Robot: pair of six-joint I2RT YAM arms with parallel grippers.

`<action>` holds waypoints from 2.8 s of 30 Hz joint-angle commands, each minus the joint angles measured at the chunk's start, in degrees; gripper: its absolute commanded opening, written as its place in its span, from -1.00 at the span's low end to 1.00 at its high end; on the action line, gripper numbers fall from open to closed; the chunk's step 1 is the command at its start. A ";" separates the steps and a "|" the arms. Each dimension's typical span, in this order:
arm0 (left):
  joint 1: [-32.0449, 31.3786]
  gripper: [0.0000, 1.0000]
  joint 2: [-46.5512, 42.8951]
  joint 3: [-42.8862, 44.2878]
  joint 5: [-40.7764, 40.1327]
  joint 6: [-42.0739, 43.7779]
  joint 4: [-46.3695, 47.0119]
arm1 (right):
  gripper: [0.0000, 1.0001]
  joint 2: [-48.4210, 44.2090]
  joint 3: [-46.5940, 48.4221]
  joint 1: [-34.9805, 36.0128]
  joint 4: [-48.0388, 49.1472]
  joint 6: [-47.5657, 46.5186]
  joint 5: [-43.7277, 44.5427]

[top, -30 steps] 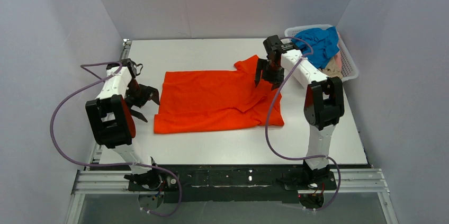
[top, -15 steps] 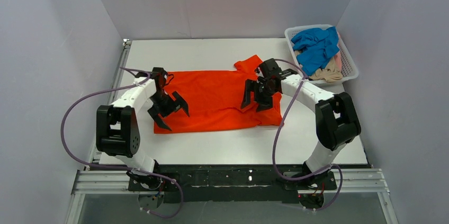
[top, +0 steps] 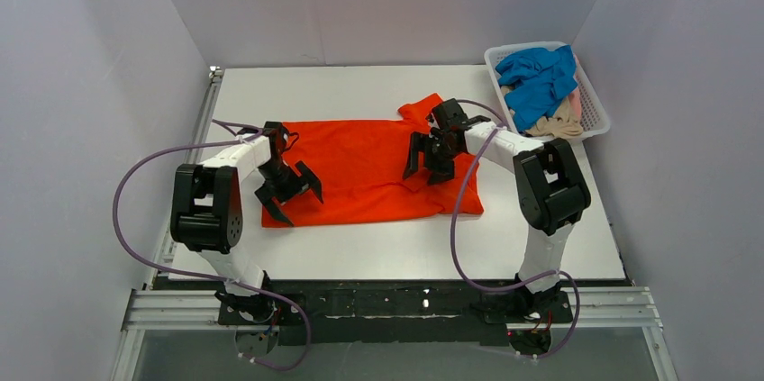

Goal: Fold and stack the t-shirts
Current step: Fold the flattened tshirt in 1/3 of the way, then grab the side of the flattened tshirt furthest away from the robot with both arms

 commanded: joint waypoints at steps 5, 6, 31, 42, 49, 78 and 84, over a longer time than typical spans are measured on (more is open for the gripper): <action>0.24 0.96 1.07 -1.60 -1.13 0.42 -7.07 | 0.68 5.15 6.79 0.24 7.75 1.47 3.90; 0.19 0.97 0.97 -1.79 -0.93 0.39 -7.08 | 0.68 6.18 9.16 0.16 7.60 1.51 4.65; -1.43 0.99 1.15 7.07 -2.95 2.62 -11.46 | 0.74 -11.89 -13.45 -2.49 10.68 0.94 9.20; -1.46 0.99 4.43 -4.43 1.35 -0.71 -4.77 | 0.70 -20.84 -32.11 -11.42 4.56 4.81 1.46; -3.82 0.99 -3.31 -12.47 2.58 -3.39 -4.69 | 0.69 -29.58 -38.84 -9.36 -3.75 8.12 1.83; -6.59 0.99 -16.27 6.61 -8.76 -0.52 -17.13 | 0.82 -34.16 -22.36 2.48 3.58 8.08 2.43; -2.92 0.99 -4.86 16.89 -9.94 0.85 -17.72 | 0.82 -19.26 -13.69 4.71 8.85 10.00 2.24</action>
